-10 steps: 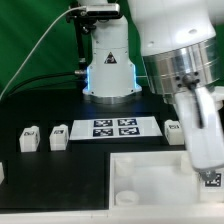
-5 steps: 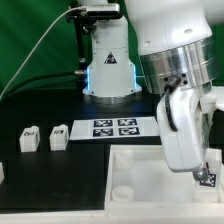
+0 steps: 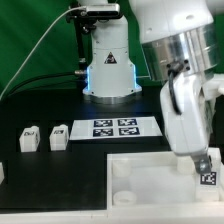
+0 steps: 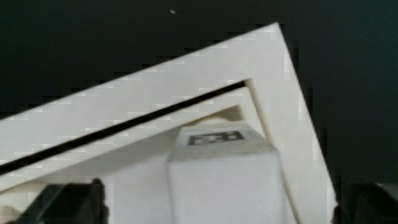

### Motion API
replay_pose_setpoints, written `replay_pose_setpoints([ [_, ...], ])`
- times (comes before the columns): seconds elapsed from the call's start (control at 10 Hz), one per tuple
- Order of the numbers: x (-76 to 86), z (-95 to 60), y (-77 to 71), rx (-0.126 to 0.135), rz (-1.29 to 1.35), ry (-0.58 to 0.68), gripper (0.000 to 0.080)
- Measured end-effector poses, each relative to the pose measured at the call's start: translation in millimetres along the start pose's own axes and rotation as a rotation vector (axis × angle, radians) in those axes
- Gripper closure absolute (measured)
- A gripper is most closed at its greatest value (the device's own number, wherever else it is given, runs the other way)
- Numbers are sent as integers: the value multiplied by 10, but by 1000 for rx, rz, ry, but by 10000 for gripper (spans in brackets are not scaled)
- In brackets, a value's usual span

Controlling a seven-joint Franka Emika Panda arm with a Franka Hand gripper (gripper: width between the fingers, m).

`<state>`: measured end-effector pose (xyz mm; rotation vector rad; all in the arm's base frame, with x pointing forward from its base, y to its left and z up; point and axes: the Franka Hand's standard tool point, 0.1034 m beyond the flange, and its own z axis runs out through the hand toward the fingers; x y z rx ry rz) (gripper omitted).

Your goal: Assemble one leg

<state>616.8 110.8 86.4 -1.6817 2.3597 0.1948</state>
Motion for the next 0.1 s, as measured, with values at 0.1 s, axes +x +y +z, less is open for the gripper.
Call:
replay_pose_setpoints([
  [0.1, 19, 25, 5, -2, 2, 3, 151],
])
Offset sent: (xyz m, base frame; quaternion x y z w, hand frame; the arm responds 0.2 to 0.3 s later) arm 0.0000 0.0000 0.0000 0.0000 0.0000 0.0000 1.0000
